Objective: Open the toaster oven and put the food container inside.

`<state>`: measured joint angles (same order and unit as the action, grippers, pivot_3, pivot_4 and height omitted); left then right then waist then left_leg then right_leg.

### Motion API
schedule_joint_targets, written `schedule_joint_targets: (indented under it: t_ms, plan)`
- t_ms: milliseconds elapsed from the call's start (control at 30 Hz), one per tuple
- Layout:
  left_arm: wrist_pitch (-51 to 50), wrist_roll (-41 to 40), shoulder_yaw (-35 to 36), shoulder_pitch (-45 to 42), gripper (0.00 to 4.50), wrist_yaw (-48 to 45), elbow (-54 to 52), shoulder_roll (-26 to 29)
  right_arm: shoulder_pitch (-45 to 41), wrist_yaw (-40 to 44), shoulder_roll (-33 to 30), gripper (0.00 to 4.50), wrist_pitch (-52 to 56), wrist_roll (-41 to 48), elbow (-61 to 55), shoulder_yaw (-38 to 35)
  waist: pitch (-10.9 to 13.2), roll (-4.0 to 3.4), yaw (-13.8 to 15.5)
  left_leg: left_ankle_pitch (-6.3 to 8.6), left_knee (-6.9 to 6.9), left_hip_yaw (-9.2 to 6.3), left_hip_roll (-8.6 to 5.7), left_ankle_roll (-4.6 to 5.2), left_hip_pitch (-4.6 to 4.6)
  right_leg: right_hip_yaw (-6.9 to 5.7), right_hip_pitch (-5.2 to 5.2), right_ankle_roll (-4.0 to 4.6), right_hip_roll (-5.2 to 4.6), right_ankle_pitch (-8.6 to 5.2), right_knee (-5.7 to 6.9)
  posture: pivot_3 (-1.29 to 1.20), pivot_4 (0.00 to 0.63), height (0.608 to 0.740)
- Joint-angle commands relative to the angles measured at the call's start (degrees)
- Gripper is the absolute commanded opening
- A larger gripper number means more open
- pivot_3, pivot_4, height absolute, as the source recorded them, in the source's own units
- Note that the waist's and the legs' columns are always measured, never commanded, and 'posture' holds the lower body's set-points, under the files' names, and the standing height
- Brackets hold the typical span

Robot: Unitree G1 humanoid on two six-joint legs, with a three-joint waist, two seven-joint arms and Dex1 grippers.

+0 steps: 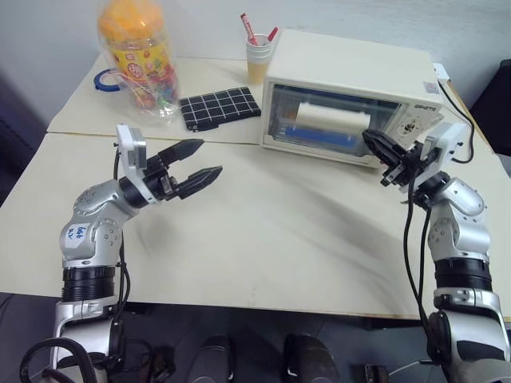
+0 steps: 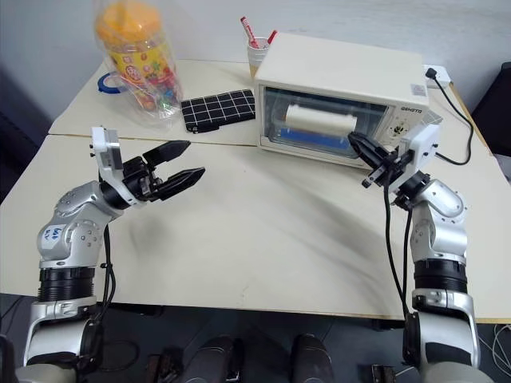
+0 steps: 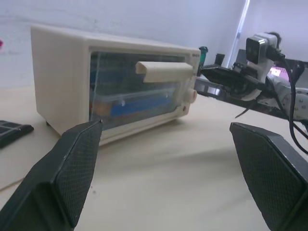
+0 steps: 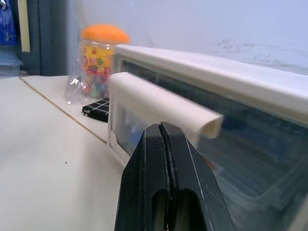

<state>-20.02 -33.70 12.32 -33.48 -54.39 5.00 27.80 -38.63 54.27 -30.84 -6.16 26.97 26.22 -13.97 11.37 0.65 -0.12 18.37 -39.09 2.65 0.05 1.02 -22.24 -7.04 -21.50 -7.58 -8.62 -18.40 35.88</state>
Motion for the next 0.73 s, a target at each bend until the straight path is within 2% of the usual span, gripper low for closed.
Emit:
schedule_joint_targets:
  t_ms: [33,133,333,433,533,600,733]
  plan:
    - [4.2,3.7,-0.7,-0.1,4.47,0.3,0.7,1.7,0.4,0.6,-1.9,0.0,2.9,3.0,-1.3,-3.3,0.0,0.0,-0.1,0.0,0.02,0.02,0.0,0.0,0.0,0.0,-0.01,0.0,0.0,0.0,0.0,0.0,0.15,0.74]
    - [8.0,5.9,-0.3,1.7,4.5,-0.8,2.5,3.1,5.2,1.6,-3.9,0.58,7.7,5.8,-8.8,-4.7,0.0,0.0,0.1,0.0,0.04,0.01,0.01,0.0,-0.02,-0.01,-0.02,0.0,0.0,0.0,-0.01,0.0,0.15,0.74]
    - [17.9,10.5,0.0,11.3,4.5,-5.9,3.6,8.9,31.3,5.7,-8.2,2.45,14.9,9.4,-38.9,-3.0,0.0,-0.02,0.2,0.01,0.18,0.03,0.03,-0.02,0.01,-0.03,-0.02,0.0,0.04,0.0,-0.12,0.0,0.15,0.74]
    - [18.8,10.4,0.7,16.6,4.5,-6.3,1.2,10.2,40.2,8.3,-8.1,3.45,10.6,6.4,-44.0,-2.3,0.0,-0.03,0.2,0.02,0.1,0.14,0.02,0.01,0.04,0.08,0.0,0.03,0.01,0.05,-0.06,0.0,0.15,0.74]
    - [19.3,10.9,1.0,20.4,4.5,-5.6,-0.1,11.1,45.3,9.5,-7.5,4.46,7.8,5.0,-46.4,-2.3,0.0,-0.03,0.2,0.04,0.12,0.15,0.04,0.02,0.17,0.18,0.08,0.02,0.01,0.07,-0.06,0.0,0.15,0.74]
    - [21.2,11.7,1.7,23.2,4.5,-5.1,0.2,11.5,48.4,9.6,-6.3,4.48,5.2,4.0,-47.7,-2.1,0.0,-0.03,0.3,0.04,0.11,0.16,0.04,0.02,0.17,0.2,0.05,0.03,0.01,0.07,-0.05,0.0,0.15,0.74]
    - [24.9,13.2,1.7,24.8,4.5,-5.1,2.6,12.1,49.0,6.4,-3.6,4.48,4.0,3.9,-48.6,-1.9,0.0,-0.03,0.2,0.05,0.13,0.17,0.07,0.0,0.18,0.2,0.03,0.03,0.03,0.07,-0.06,0.0,0.15,0.74]
